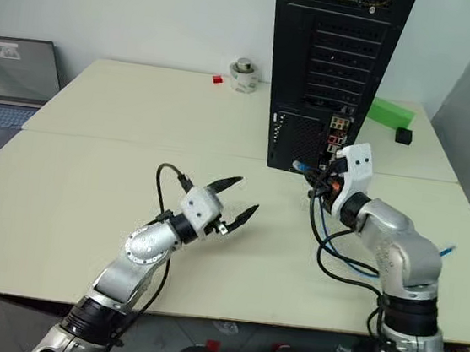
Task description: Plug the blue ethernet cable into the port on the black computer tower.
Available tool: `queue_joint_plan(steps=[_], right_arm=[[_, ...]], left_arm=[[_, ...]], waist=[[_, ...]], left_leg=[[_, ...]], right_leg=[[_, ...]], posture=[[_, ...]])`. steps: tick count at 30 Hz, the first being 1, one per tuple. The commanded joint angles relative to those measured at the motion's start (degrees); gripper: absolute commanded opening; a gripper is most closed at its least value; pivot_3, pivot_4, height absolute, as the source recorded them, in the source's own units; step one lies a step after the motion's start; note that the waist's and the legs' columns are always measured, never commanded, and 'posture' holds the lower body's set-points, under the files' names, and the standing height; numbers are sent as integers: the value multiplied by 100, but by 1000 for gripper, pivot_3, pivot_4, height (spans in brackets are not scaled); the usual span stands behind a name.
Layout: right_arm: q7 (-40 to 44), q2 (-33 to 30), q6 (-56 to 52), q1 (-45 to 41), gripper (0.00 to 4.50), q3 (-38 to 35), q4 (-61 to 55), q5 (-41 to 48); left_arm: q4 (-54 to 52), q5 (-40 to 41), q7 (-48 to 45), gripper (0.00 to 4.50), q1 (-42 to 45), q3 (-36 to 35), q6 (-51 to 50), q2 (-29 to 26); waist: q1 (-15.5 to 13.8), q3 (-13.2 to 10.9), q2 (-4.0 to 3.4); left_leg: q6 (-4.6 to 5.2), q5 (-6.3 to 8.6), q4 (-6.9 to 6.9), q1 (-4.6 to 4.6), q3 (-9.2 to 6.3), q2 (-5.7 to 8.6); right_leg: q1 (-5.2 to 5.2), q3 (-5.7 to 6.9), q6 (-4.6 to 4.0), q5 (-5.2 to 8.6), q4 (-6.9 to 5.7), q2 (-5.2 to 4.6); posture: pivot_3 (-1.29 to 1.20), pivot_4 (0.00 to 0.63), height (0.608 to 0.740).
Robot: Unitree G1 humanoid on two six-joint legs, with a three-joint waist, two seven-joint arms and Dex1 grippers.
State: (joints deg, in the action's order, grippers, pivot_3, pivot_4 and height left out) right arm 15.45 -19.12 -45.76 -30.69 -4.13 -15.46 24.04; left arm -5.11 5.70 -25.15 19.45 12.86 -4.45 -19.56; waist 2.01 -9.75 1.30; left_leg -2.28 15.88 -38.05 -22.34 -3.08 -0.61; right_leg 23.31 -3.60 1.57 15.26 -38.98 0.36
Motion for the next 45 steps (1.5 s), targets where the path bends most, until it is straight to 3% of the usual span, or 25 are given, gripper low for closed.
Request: queue_joint_plan(steps=[1, 6, 14, 28, 45], right_arm=[[-929, 451, 486, -95, 0, 245, -230, -734], [-1953, 1101, 992, -253, 0, 365, 192, -1550], [-2771, 1664, 1600, -457, 0, 237, 847, -2125], [-2963, 1966, 2114, -847, 0, 33, 1655, -2173], [-3110, 2025, 2381, -1096, 0, -109, 2181, -2174]], left_arm=[[-547, 362, -34, 3595, 352, -228, -1175, 110], [-801, 723, -289, 3595, 756, -360, -2177, 70], [-1133, 1026, -493, 3595, 1147, -407, -3195, -53], [-167, 617, -617, 3595, 1562, -492, -2368, -139], [35, 489, -729, 3595, 1649, -504, -2139, -190]], waist=[[7, 0, 0], [-8, 0, 0], [-8, 0, 0], [-4, 0, -2], [0, -1, -2]], left_leg=[[0, 0, 1, 2, 1, 0], [-2, -1, 1, 0, 1, -1], [-3, -2, 2, -2, 4, 1], [-3, -2, 6, -7, 15, 1], [-3, -1, 6, -11, 15, 1]], right_leg=[[1, -2, 0, 0, 0, 2], [4, -6, 0, 0, 0, 2], [9, -11, -1, 0, 1, 0], [21, -21, -2, -1, 0, -1], [24, -22, -2, -1, 0, -1]], posture=[[0, 150, 740], [0, 150, 740], [0, 150, 740], [0, 150, 740], [0, 150, 740]])
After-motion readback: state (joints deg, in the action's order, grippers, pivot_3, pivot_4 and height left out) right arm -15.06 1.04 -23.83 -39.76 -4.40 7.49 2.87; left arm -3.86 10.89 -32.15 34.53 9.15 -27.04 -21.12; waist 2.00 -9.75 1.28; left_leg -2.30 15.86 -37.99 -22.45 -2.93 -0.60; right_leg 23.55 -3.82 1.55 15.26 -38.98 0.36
